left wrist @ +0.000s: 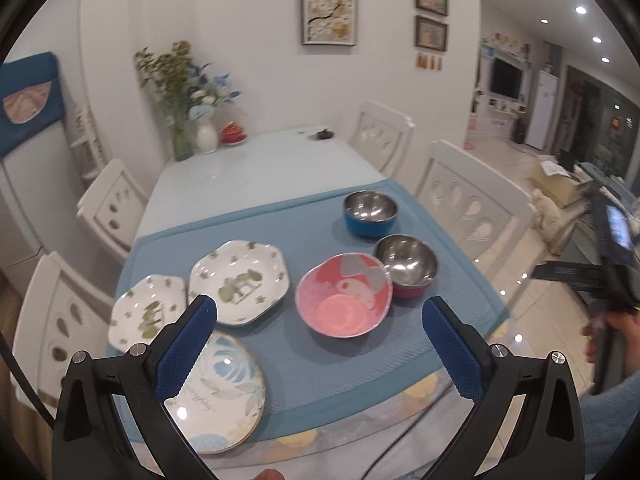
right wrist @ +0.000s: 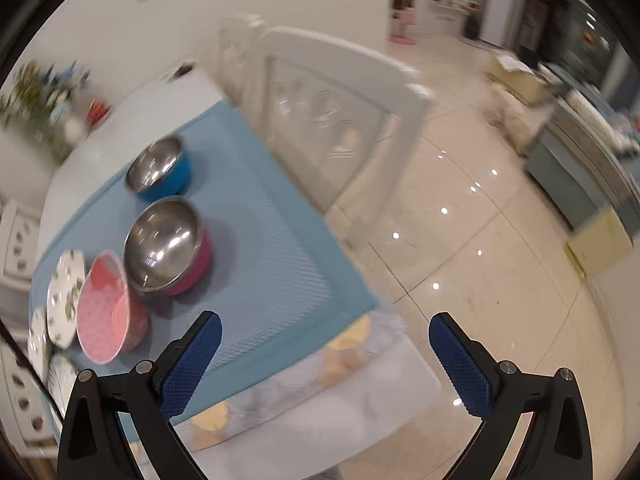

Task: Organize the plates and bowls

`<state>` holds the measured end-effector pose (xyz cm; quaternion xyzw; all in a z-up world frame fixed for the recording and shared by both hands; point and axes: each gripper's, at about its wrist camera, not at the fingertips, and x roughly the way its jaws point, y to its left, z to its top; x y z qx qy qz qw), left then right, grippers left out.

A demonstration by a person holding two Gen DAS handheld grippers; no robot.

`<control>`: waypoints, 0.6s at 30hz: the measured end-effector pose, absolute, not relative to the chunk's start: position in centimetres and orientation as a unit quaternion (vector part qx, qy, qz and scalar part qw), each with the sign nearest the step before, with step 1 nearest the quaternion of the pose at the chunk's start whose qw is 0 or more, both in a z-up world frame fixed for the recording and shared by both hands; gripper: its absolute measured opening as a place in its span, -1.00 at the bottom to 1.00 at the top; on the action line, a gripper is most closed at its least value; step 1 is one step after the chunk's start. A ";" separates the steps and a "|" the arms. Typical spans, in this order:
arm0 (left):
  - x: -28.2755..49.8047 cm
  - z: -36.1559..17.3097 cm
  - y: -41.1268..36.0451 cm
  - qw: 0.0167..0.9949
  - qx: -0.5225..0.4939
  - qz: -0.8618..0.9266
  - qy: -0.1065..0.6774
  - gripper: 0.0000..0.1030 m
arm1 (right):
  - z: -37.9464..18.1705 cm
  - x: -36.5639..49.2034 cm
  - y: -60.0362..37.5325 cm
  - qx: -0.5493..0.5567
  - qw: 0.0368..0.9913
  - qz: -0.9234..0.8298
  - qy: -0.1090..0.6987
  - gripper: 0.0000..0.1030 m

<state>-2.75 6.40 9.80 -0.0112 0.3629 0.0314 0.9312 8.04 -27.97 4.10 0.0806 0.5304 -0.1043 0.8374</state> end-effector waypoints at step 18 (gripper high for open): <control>-2.2 8.8 10.3 0.908 -0.037 0.157 0.386 0.99 | 14.4 4.1 -17.2 -0.055 0.916 0.039 0.396 1.00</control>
